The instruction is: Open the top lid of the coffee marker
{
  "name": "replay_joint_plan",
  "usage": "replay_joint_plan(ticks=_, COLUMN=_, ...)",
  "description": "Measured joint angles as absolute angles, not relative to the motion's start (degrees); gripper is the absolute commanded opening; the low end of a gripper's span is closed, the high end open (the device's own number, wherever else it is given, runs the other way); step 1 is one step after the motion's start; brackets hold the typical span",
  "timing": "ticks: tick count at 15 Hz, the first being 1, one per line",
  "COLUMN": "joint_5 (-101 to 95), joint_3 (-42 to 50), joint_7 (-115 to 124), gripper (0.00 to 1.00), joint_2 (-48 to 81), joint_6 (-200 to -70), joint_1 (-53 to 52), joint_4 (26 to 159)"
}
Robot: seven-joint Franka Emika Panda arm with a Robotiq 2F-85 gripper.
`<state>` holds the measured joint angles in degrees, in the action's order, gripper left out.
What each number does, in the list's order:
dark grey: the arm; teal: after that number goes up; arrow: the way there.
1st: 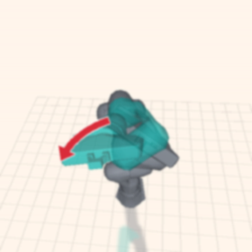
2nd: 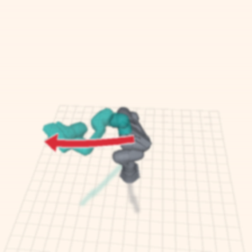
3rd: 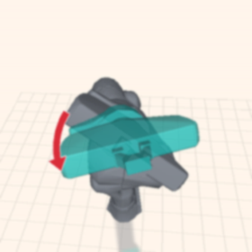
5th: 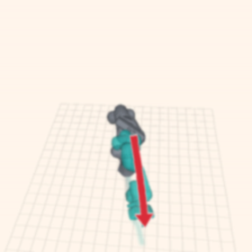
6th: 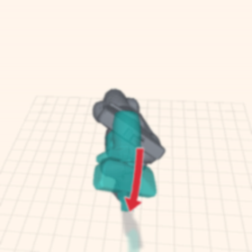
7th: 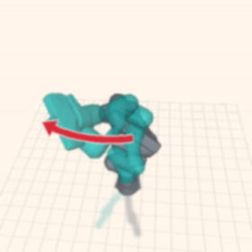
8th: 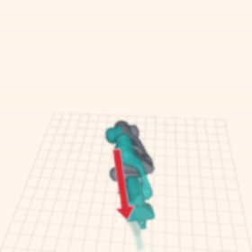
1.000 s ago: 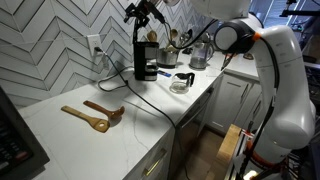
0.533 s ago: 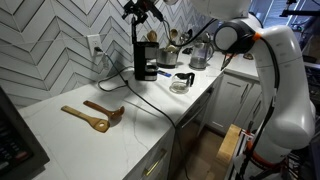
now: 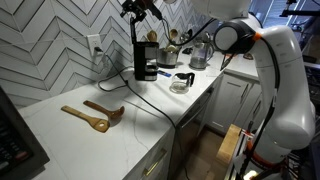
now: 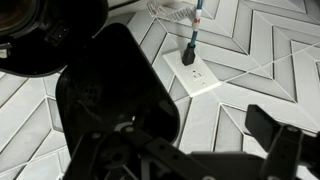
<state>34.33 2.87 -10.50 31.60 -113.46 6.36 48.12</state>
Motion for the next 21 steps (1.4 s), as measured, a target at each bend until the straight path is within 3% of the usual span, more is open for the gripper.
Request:
replay_joint_plan(ticks=13, joint_5=33.9, joint_3=2.9, joint_7=-10.5, gripper=1.0, joint_2=32.1, joint_6=-113.5, joint_1=5.6, joint_4=47.8)
replay_joint_plan(ticks=21, joint_5=22.4, joint_3=6.1, joint_7=-6.7, gripper=1.0, joint_2=28.0, joint_6=-109.3, joint_1=2.6, joint_4=47.6)
